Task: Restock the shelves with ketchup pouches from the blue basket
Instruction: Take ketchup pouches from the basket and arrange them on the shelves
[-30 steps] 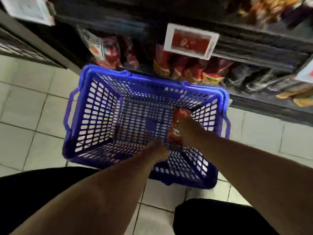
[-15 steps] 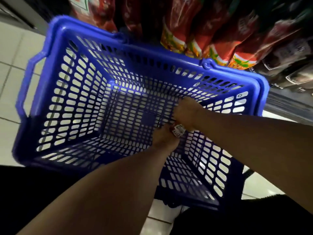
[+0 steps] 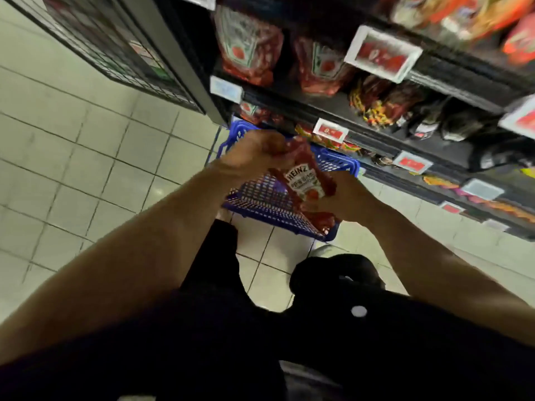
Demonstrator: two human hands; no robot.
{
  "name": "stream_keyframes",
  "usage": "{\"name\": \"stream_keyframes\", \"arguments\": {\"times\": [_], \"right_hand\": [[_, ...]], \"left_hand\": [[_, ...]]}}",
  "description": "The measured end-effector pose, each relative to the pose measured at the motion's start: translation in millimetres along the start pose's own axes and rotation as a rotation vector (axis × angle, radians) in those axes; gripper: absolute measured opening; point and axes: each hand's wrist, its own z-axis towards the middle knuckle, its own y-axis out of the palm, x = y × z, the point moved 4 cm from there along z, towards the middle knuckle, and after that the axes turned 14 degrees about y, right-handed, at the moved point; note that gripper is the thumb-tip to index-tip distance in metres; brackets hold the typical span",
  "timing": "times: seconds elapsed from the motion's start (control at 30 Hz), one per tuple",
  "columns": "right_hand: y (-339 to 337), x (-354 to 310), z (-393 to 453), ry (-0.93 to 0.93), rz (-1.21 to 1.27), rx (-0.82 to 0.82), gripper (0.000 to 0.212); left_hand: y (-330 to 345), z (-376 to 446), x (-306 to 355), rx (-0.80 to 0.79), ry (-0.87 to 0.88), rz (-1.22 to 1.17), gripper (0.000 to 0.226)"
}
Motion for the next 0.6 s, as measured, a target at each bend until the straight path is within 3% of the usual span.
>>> {"name": "stream_keyframes", "arguments": {"times": [0.07, 0.1, 0.23, 0.37, 0.6], "right_hand": [[-23, -43, -56, -0.082, 0.171, 0.039, 0.024], [-33, -64, -83, -0.122, 0.237, 0.055, 0.025], [-70, -134, -164, -0.250, 0.458, 0.166, 0.024], [-96, -177, -213, -0.316, 0.547, 0.262, 0.032], [-143, -214, -249, -0.350, 0.540, 0.436, 0.022]], "left_hand": [[-10, -19, 74, 0.045, 0.091, -0.155, 0.020], [-13, -27, 107, 0.074, 0.129, -0.216, 0.010], [-28, -45, 218, 0.220, 0.220, -0.299, 0.021], [-31, -51, 303, 0.224, 0.356, -0.190, 0.021], [-29, -29, 399, 0.172, 0.472, -0.033, 0.029]]}}
